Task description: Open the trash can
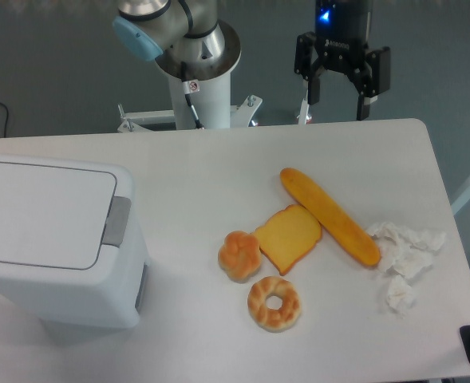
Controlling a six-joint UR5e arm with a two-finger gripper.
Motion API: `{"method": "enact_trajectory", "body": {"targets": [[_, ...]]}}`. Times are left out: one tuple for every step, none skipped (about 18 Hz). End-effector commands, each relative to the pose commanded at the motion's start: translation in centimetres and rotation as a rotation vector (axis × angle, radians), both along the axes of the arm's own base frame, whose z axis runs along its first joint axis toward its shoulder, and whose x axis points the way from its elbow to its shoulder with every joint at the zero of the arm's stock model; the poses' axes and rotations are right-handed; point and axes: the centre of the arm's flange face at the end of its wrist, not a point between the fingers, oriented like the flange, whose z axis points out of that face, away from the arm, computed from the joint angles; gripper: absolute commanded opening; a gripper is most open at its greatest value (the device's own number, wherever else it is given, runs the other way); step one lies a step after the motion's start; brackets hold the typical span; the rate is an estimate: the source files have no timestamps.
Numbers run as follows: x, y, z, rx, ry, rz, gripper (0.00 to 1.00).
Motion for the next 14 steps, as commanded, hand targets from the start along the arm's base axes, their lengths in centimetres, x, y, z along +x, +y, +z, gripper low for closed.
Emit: {"method": "enact_trajectory", "body": {"targets": [[0.0, 0.0, 0.0, 0.000, 0.000, 0.000, 1.00], [0.0, 0.0, 0.0, 0.000, 0.000, 0.000, 1.00], [0.1, 0.0, 0.1, 0.000, 0.001, 0.000, 1.00], [0.1, 0.0, 0.1, 0.001, 0.001, 0.001, 1.00], [0.1, 0.0, 0.1, 0.002, 0.001, -0.001, 1.00], [0.1, 0.1, 0.1, 0.004, -0.003, -0.003, 1.00], [0.3, 0.4, 0.1, 0.009, -0.005, -0.010, 1.00], [0.3, 0.5, 0.1, 0.011, -0.005, -0.013, 1.00], [0.3, 0.5, 0.1, 0.013, -0.009, -0.006, 1.00], [0.3, 0.5, 0.1, 0.015, -0.013, 0.003, 1.00], [0.3, 0.6, 0.3, 0.020, -0.017, 0.015, 1.00], [0.0, 0.6, 0.4, 0.023, -0.020, 0.026, 1.00], [-0.4, 0.8, 0.8, 0.030, -0.021, 0.037, 1.00], [-0.6, 0.9, 1.2, 0.036, -0.022, 0.052, 1.00]]}}
